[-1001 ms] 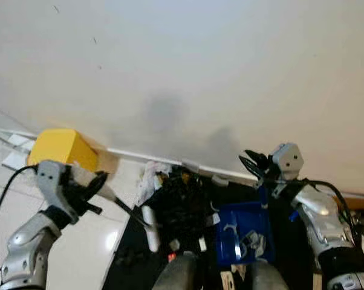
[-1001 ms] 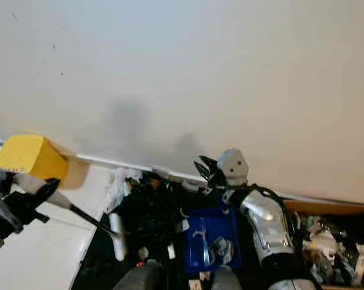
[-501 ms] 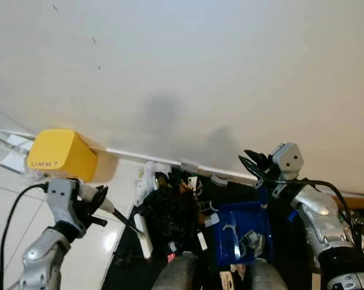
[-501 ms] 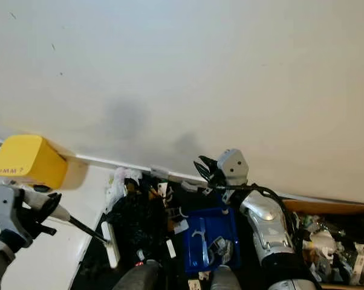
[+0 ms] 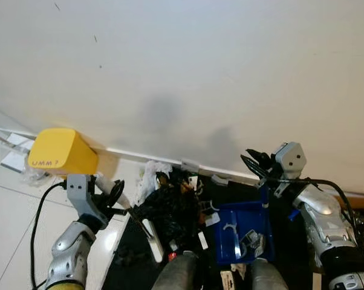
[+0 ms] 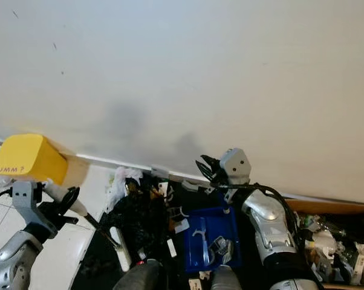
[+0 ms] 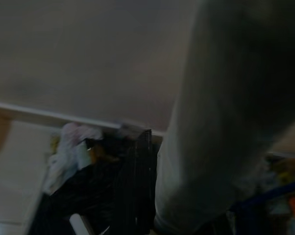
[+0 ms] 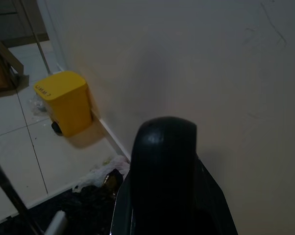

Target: Sweep floor

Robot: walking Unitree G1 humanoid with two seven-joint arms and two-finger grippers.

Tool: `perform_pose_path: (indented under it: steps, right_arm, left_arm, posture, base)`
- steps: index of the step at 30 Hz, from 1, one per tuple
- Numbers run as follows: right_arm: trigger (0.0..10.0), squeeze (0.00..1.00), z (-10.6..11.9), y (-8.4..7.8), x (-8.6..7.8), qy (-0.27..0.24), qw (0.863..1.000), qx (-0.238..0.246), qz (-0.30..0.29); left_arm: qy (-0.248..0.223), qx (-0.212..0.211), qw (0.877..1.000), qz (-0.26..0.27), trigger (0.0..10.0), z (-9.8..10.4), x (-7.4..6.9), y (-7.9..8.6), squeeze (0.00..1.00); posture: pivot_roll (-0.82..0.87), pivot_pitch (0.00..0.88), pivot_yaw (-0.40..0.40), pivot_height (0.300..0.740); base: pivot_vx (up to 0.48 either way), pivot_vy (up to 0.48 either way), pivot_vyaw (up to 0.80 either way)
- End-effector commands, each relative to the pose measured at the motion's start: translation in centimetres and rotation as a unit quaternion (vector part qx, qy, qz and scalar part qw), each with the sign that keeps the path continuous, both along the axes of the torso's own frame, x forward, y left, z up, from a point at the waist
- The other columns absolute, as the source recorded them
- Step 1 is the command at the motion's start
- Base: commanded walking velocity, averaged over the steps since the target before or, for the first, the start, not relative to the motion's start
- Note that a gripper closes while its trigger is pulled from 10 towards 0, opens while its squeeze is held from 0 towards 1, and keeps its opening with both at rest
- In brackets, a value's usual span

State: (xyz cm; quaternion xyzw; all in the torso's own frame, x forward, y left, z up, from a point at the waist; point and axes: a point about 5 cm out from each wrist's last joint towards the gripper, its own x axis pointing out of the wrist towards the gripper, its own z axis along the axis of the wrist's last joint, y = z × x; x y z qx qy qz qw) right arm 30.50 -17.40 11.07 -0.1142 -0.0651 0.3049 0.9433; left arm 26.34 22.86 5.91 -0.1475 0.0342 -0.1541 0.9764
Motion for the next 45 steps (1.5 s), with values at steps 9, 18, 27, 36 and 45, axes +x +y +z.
perform_pose_path:
  steps: [9,18,27,36,45]
  right_arm:
    - [10.0,0.00,0.3,0.2,0.1,-0.005,1.000,0.018,0.000]
    - [10.0,0.00,0.6,0.1,0.3,-0.009,1.000,0.019,-0.002]
    - [10.0,0.00,0.6,0.1,0.3,-0.010,1.000,0.021,-0.003]
    - [10.0,0.00,1.1,-1.1,0.1,-0.023,0.998,0.049,-0.042]
    - [10.0,0.00,2.8,-4.8,-2.0,-0.065,0.984,0.101,-0.133]
  left_arm:
    - [-0.014,-0.124,0.991,-0.051,10.0,0.6,1.5,-4.0,0.00]
    - [-0.019,-0.184,0.980,-0.071,10.0,1.6,2.7,-5.6,0.00]
    - [-0.054,-0.218,0.963,-0.148,10.0,4.7,2.9,-7.1,0.00]
    - [-0.114,-0.084,0.977,-0.157,10.0,9.8,2.5,-4.7,0.00]
    - [-0.118,-0.089,0.985,0.084,10.0,15.5,4.6,2.4,0.00]
  posture:
    - [0.09,0.232,0.125,0.740]
    - [0.09,0.230,0.122,0.740]
    - [0.09,0.231,0.123,0.740]
    - [0.12,0.219,0.134,0.740]
    - [0.15,0.201,0.142,0.740]
  base:
    - [0.000,0.000,0.00]
    - [0.000,0.000,0.00]
    - [0.000,0.000,0.00]
    - [0.000,0.000,0.00]
    - [0.000,0.000,0.00]
